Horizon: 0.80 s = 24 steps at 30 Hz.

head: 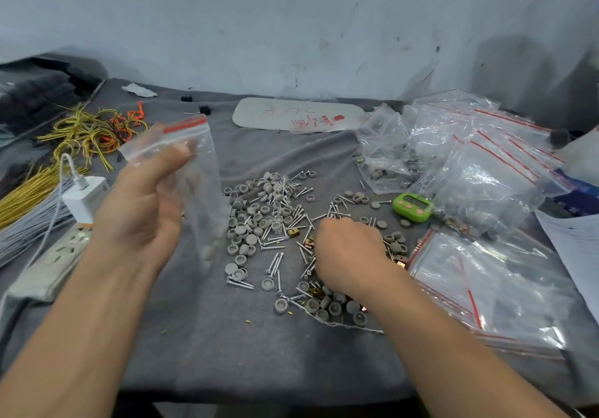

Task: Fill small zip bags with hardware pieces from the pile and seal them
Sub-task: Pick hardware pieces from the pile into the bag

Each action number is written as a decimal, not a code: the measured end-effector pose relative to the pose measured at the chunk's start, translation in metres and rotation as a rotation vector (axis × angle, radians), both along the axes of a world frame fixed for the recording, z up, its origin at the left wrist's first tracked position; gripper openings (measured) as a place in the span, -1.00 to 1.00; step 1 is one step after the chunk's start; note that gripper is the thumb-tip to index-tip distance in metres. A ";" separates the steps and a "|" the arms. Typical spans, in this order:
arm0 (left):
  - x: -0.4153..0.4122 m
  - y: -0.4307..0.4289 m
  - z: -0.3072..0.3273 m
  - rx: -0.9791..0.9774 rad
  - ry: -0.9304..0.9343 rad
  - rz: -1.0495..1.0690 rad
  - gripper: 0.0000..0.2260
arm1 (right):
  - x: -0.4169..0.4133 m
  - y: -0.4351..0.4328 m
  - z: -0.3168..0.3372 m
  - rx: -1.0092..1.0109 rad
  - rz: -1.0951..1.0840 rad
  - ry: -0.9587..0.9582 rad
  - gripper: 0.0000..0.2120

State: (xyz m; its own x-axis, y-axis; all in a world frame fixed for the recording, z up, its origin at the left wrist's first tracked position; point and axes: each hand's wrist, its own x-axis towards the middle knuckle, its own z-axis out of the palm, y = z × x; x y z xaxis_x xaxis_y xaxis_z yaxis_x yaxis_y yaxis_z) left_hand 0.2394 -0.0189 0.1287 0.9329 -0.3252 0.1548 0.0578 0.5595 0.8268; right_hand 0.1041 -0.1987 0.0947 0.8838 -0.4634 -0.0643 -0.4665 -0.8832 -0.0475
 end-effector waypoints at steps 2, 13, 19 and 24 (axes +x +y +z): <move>0.002 0.003 -0.002 0.041 0.041 -0.046 -0.87 | 0.000 -0.001 0.002 0.010 -0.008 -0.018 -0.93; -0.016 -0.018 -0.018 0.728 -0.267 0.003 -0.10 | -0.009 -0.015 0.019 1.038 -0.074 -0.650 -0.89; -0.033 -0.041 -0.025 1.099 -0.559 -0.067 -0.14 | -0.005 -0.009 0.021 1.086 -0.047 -0.867 -0.90; -0.039 -0.046 -0.028 1.187 -0.618 -0.213 -0.41 | 0.002 0.001 0.015 0.891 -0.012 -0.833 -0.85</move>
State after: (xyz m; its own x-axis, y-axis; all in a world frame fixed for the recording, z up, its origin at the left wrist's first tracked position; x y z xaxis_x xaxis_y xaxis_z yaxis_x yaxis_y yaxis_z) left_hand 0.2004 -0.0644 0.1008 0.7284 -0.6830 0.0544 -0.5006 -0.4763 0.7229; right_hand 0.1060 -0.1975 0.1100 0.8022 -0.5548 0.2206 -0.0120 -0.3844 -0.9231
